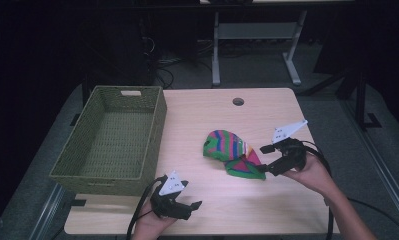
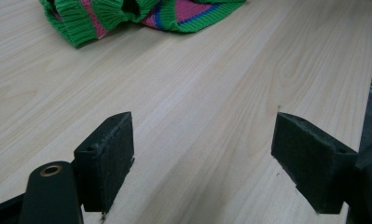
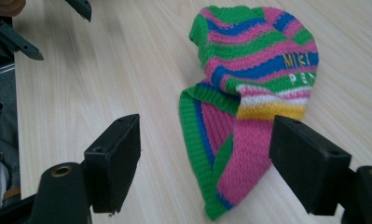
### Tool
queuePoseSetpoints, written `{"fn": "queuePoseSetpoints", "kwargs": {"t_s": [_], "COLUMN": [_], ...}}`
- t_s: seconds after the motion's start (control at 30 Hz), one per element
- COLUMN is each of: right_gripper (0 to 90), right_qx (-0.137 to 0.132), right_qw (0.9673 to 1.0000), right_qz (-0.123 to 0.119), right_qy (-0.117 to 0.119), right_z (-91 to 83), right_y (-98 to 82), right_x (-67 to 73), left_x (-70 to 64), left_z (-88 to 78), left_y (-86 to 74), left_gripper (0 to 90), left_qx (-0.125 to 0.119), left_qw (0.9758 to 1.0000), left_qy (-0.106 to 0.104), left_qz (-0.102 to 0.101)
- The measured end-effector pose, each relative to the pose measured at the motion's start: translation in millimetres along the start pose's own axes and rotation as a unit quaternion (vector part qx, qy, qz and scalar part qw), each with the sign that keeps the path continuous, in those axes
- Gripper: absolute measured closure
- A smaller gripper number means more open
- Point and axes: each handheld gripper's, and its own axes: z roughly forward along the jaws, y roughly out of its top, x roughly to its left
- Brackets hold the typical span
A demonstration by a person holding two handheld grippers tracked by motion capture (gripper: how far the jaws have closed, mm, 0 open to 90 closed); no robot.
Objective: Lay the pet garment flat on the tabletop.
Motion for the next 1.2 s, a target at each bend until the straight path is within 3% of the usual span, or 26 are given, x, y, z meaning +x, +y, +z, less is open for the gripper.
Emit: {"fn": "queuePoseSetpoints", "kwargs": {"t_s": [0.07, 0.1, 0.37, 0.43, 0.7, 0.9, 0.97, 1.2], "right_gripper": [24.5, 24.5, 25.0, 25.0, 25.3, 26.1, 27.0, 29.5], "right_qx": [0.011, 0.02, 0.054, 0.051, 0.079, 0.099, 0.12, 0.147], "right_qw": [0.9999, 0.9997, 0.9983, 0.9982, 0.996, 0.9946, 0.9925, 0.989], "right_qz": [-0.003, -0.013, -0.022, -0.031, -0.042, -0.032, -0.024, -0.006], "right_qy": [0.001, 0.001, 0.004, 0.005, 0.003, 0.004, -0.001, -0.016], "right_z": [7.4, 16.1, 42.7, 45.6, 68.6, 79.8, 87.5, 102.2], "right_y": [6.8, 14.8, 39.2, 41.8, 54.7, 55.8, 53.6, 48.7], "right_x": [-1.9, -3.9, -11.2, -12.6, -17.3, -23.2, -28.4, -38.7], "left_x": [-0.2, 0.4, 5.7, 5.9, 6.1, 6.2, 5.9, 5.8], "left_z": [-1.6, -1.4, -6.5, -6.3, -5.8, -5.1, -5.8, -5.8], "left_y": [0.3, 0.1, -1.5, -1.7, -1.9, -2.3, -1.9, -2.1], "left_gripper": [20.7, 20.7, 20.6, 20.7, 20.6, 20.6, 20.6, 20.6], "left_qx": [0.0, -0.004, -0.009, -0.011, -0.008, -0.008, -0.007, -0.01], "left_qw": [1.0, 1.0, 0.9999, 0.9999, 0.9999, 0.9999, 1.0, 0.9999], "left_qy": [0.003, 0.003, 0.007, 0.007, 0.007, 0.005, 0.006, 0.005], "left_qz": [0.007, 0.004, -0.002, -0.005, -0.004, -0.006, -0.003, -0.005]}}
